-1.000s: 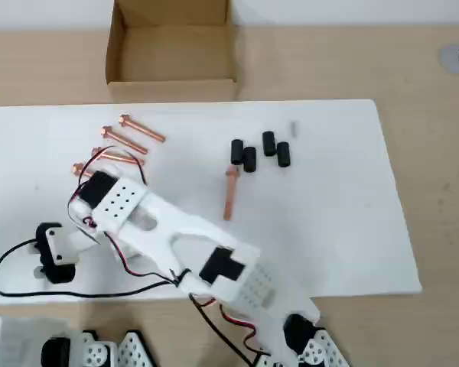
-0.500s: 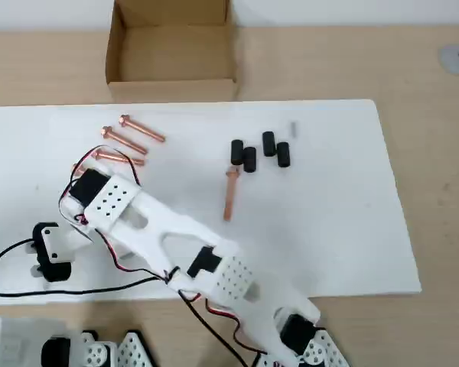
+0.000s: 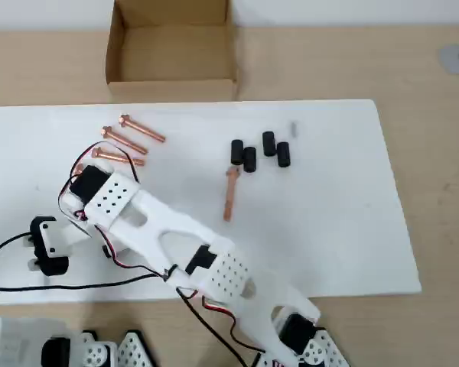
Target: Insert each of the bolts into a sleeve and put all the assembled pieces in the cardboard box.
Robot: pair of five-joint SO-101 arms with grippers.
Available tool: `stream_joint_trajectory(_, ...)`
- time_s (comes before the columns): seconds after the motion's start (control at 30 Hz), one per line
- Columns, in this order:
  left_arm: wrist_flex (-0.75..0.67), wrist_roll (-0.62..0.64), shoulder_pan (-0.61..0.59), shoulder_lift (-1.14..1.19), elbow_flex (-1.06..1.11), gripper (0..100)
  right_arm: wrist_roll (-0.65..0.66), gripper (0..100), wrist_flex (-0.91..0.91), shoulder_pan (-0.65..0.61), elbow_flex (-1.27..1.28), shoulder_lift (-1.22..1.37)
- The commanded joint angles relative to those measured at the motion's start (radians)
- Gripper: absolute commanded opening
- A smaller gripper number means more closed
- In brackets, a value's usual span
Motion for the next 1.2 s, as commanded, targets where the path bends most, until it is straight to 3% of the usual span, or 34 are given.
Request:
stream_joint_trajectory(0.0,-0.002,-0.009,-0.009,-0.005,-0.038,18,-0.037,1.1,0.02,0.007,-0.024,-0.004)
stream_joint_trajectory(0.17,-0.002,-0.009,-0.009,-0.005,-0.037,18,-0.138,1.1,0.02,0.045,-0.085,-0.036)
stream_joint_trajectory(0.37,0.0,-0.009,0.0,-0.005,0.0,18,-0.437,1.1,0.02,0.174,-0.228,-0.111)
stream_joint_trajectory(0.53,0.0,-0.078,0.051,-0.005,0.061,18,-0.752,1.0,0.02,0.375,-0.259,-0.18)
stream_joint_trajectory(0.7,0.0,-0.209,0.163,-0.008,0.123,18,-0.816,1.0,0.021,0.564,-0.203,-0.282)
stream_joint_trajectory(0.93,0.0,-0.46,0.471,-0.012,0.302,18,-0.824,1.0,0.021,0.684,0.099,-0.53)
stream_joint_trajectory(1.17,0.0,-0.709,0.982,-0.013,0.52,17,-0.841,1.0,0.015,0.872,0.387,-0.757)
